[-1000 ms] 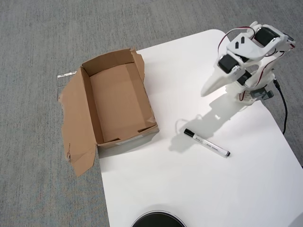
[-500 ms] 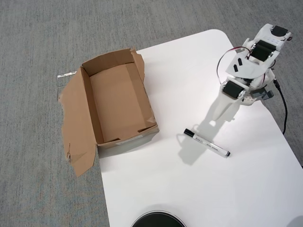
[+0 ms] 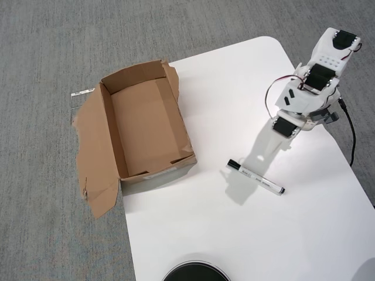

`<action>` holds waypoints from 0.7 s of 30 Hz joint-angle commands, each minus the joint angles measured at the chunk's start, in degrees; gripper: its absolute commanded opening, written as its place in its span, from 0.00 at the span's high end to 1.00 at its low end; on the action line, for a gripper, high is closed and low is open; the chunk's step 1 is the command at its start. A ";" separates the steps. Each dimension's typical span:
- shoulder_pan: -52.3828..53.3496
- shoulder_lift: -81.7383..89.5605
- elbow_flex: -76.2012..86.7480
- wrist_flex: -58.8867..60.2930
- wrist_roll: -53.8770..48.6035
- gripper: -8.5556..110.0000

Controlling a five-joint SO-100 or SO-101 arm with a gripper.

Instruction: Grasp a pen and put it in the box.

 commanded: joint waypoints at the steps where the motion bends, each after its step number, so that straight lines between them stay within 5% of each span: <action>1: -0.66 0.26 4.53 0.09 -0.22 0.92; 21: -0.75 -0.62 6.99 -0.26 -4.61 0.89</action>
